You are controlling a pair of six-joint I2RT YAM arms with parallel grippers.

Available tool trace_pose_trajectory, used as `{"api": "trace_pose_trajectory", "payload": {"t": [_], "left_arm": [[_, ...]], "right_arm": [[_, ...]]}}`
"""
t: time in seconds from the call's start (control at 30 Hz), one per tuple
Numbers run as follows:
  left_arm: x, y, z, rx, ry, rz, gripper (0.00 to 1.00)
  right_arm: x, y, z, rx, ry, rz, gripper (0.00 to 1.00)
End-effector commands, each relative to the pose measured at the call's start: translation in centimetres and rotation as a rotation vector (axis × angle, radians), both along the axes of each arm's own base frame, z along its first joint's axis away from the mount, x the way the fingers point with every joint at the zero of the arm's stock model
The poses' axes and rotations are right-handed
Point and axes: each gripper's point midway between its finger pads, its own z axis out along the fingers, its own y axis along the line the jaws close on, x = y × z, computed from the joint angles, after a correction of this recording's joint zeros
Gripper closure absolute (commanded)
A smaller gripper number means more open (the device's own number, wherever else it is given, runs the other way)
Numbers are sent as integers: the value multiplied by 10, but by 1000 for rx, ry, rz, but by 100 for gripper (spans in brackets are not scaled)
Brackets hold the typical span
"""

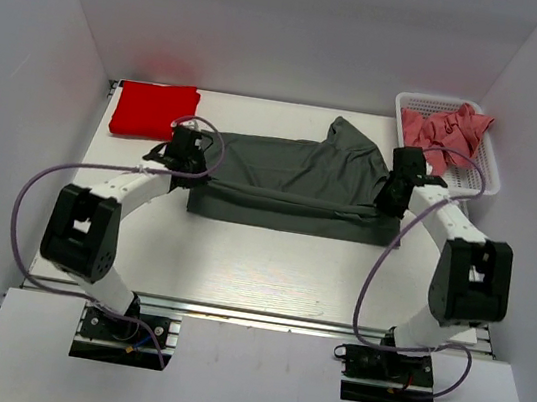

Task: Fold and stack the t-shirts
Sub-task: Fold the flattened tshirt in 1/3 of the way

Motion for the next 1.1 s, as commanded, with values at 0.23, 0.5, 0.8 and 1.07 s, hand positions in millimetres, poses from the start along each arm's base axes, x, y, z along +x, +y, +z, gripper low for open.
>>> {"api": "trace_pose_trajectory", "payload": {"t": [0.23, 0.5, 0.8, 1.07], "left_arm": [[49, 30, 13, 107, 85, 196, 0], [42, 12, 38, 40, -22, 91, 0], [28, -50, 4, -155, 17, -196, 0], [-7, -48, -55, -156, 178, -187, 0]], "right_arm": [[75, 5, 26, -33, -22, 56, 42], [40, 14, 36, 19, -112, 125, 22], [12, 5, -19, 3, -65, 141, 10], [-7, 17, -53, 102, -57, 162, 10]]}}
